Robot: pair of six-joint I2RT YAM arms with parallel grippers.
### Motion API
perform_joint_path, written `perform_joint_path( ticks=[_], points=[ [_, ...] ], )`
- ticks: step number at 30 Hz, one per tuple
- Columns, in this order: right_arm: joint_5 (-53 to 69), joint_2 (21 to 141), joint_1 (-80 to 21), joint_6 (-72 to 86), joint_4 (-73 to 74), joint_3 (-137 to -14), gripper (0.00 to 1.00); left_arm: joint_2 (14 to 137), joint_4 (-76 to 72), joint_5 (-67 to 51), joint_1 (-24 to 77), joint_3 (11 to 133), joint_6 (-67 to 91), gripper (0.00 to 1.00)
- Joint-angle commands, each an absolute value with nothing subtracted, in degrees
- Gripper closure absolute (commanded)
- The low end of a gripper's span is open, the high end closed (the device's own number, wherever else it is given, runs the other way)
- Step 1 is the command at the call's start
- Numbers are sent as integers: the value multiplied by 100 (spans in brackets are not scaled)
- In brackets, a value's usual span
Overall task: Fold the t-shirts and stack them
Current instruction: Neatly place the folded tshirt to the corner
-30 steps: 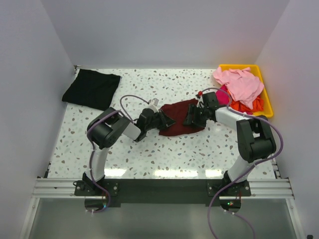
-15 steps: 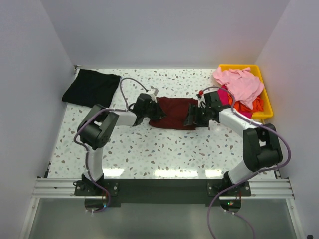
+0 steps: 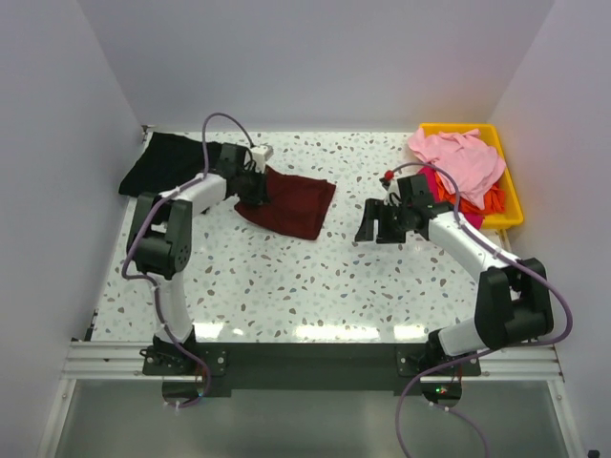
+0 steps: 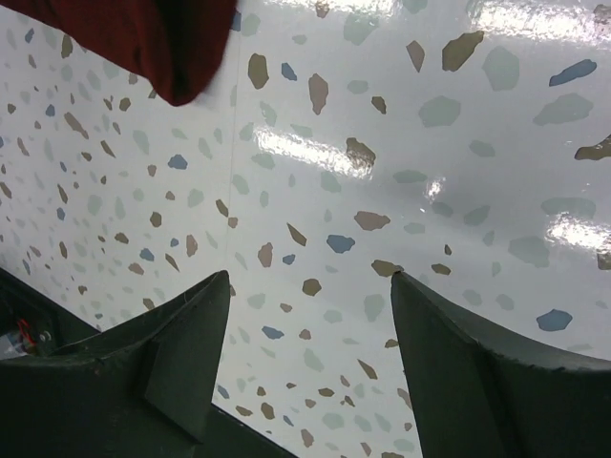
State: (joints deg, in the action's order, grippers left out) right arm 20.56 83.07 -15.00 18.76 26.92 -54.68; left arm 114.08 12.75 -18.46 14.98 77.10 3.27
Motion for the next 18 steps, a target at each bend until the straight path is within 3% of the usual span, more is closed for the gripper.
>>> perform_joint_path(
  ticks=[1,18],
  points=[
    [2241,8095,-1512,1670,2865,-5441,28,11030,2108,-2249,1205,8217,-632,100],
    [2760,8437,-1512,1494,2690,-5335,28,11320,3893,-2988,-307,10414,-1485,100]
  ],
)
